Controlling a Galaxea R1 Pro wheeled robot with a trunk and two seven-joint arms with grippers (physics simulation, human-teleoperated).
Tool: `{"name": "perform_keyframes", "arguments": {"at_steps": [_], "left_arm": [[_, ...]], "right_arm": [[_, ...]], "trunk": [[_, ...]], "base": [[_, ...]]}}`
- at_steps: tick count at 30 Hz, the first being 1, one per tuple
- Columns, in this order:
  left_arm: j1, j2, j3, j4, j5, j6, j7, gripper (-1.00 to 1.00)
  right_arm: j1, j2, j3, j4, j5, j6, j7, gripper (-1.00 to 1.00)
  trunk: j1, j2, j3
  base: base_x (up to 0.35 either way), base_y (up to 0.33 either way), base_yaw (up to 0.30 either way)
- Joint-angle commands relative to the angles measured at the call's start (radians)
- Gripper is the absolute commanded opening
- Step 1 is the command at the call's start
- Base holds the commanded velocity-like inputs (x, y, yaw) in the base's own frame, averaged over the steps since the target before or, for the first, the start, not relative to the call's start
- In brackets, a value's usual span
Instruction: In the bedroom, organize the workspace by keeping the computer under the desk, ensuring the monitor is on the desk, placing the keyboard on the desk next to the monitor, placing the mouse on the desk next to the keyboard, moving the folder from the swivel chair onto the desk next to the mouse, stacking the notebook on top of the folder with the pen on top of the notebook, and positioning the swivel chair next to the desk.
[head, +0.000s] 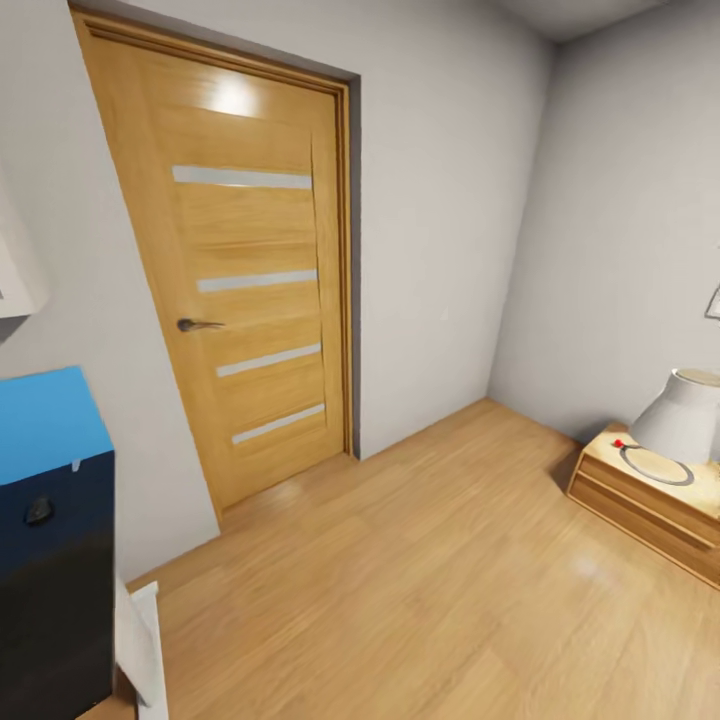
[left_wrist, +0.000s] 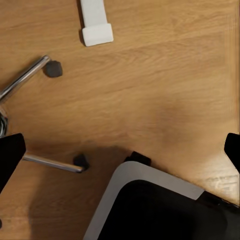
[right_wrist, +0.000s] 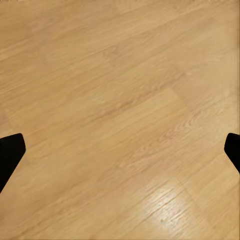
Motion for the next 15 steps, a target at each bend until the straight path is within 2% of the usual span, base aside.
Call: {"name": "perform_keyframes", "arguments": {"at_steps": [1, 15], "left_arm": [[-0.001, 0.000, 0.008, 0.001, -0.004, -0.003, -0.001, 1.00], [-0.001, 0.000, 0.007, 0.000, -0.004, -0.003, -0.001, 1.00]], "right_arm": [[-0.001, 0.000, -0.002, 0.001, 0.011, -0.001, -0.008, 1.00], [-0.001, -0.001, -0.003, 0.001, 0.009, 0.002, -0.010, 1.00]], "trunk": [[0.001, -0.001, -0.001], [0.001, -0.001, -0.001]], "base": [[0.321, -0.020, -0.037], [0.321, -0.003, -0.006]]}}
